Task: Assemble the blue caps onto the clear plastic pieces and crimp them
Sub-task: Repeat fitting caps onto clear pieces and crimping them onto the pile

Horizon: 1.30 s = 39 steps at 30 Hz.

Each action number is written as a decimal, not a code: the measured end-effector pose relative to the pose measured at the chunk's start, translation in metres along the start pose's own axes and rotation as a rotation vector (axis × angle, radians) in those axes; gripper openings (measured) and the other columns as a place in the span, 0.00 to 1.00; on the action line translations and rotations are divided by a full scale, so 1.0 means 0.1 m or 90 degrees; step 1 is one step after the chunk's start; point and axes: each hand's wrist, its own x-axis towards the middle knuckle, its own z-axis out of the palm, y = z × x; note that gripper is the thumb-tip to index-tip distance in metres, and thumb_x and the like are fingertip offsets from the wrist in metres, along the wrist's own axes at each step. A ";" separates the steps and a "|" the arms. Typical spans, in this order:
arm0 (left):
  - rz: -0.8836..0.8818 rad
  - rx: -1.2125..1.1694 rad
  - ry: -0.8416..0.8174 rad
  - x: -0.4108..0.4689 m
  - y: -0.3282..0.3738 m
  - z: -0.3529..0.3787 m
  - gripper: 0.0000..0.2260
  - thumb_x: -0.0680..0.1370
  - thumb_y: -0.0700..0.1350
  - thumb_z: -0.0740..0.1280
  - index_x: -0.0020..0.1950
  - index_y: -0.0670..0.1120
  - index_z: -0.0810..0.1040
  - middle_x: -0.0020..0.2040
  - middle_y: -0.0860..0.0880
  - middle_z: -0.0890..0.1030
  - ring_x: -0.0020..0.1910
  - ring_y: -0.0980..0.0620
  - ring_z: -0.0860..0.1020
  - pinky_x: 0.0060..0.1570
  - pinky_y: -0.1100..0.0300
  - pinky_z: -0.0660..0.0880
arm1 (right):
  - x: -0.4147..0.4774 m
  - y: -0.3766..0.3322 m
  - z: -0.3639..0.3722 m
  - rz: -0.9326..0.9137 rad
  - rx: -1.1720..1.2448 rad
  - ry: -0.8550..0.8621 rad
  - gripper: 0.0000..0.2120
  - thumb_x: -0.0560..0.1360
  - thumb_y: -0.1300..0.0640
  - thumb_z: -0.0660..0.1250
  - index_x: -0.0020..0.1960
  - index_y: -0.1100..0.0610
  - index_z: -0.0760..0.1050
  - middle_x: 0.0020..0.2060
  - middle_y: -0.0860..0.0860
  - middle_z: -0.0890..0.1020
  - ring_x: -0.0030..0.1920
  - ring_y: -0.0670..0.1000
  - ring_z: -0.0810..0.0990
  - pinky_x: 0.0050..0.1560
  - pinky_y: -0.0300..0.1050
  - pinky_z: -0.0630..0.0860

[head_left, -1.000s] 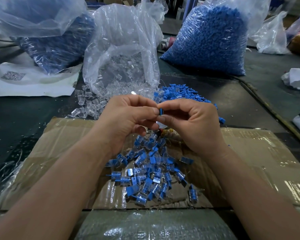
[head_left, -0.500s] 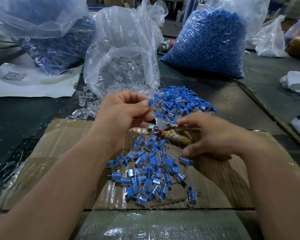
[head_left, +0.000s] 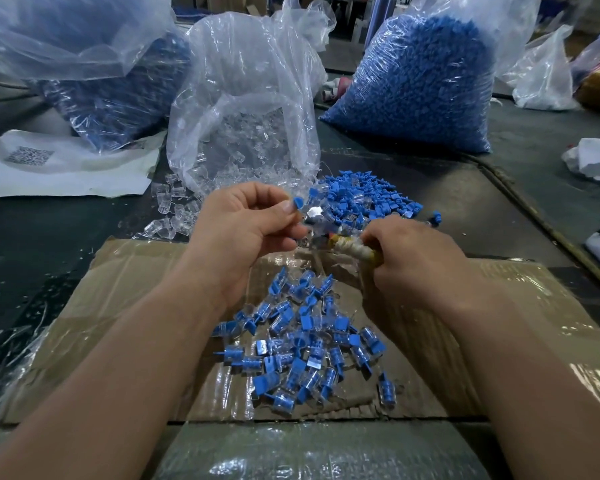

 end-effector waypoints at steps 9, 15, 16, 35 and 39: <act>0.036 0.030 0.006 0.00 -0.02 0.01 0.05 0.73 0.32 0.64 0.40 0.41 0.75 0.29 0.50 0.80 0.30 0.54 0.80 0.28 0.66 0.75 | -0.06 -0.02 -0.03 -0.039 0.206 0.124 0.08 0.75 0.53 0.63 0.43 0.47 0.64 0.34 0.43 0.70 0.34 0.41 0.68 0.31 0.39 0.60; 0.049 0.022 0.023 0.01 -0.02 0.01 0.06 0.73 0.32 0.65 0.40 0.41 0.76 0.30 0.50 0.80 0.30 0.53 0.79 0.29 0.65 0.76 | -0.06 -0.04 -0.02 -0.082 0.203 0.050 0.05 0.75 0.51 0.62 0.48 0.48 0.65 0.40 0.42 0.69 0.39 0.41 0.67 0.36 0.35 0.60; 0.053 0.026 0.022 0.01 -0.02 0.01 0.06 0.73 0.32 0.65 0.39 0.41 0.76 0.30 0.50 0.80 0.31 0.53 0.79 0.29 0.65 0.76 | -0.06 -0.04 -0.02 -0.084 0.205 0.047 0.05 0.75 0.51 0.62 0.48 0.48 0.66 0.40 0.43 0.70 0.39 0.42 0.67 0.36 0.34 0.60; 0.148 0.118 0.035 0.01 -0.08 0.02 0.09 0.73 0.31 0.65 0.40 0.44 0.76 0.30 0.52 0.80 0.31 0.55 0.80 0.31 0.65 0.76 | -0.02 -0.05 0.00 -0.101 0.221 0.079 0.08 0.75 0.55 0.64 0.41 0.49 0.65 0.33 0.43 0.70 0.35 0.42 0.68 0.32 0.39 0.62; 0.154 0.137 0.047 0.01 -0.10 0.02 0.08 0.73 0.31 0.65 0.40 0.44 0.76 0.32 0.51 0.80 0.31 0.55 0.80 0.31 0.65 0.76 | -0.02 -0.06 -0.01 -0.099 0.221 0.070 0.11 0.75 0.56 0.64 0.39 0.47 0.64 0.33 0.43 0.70 0.34 0.42 0.68 0.32 0.40 0.62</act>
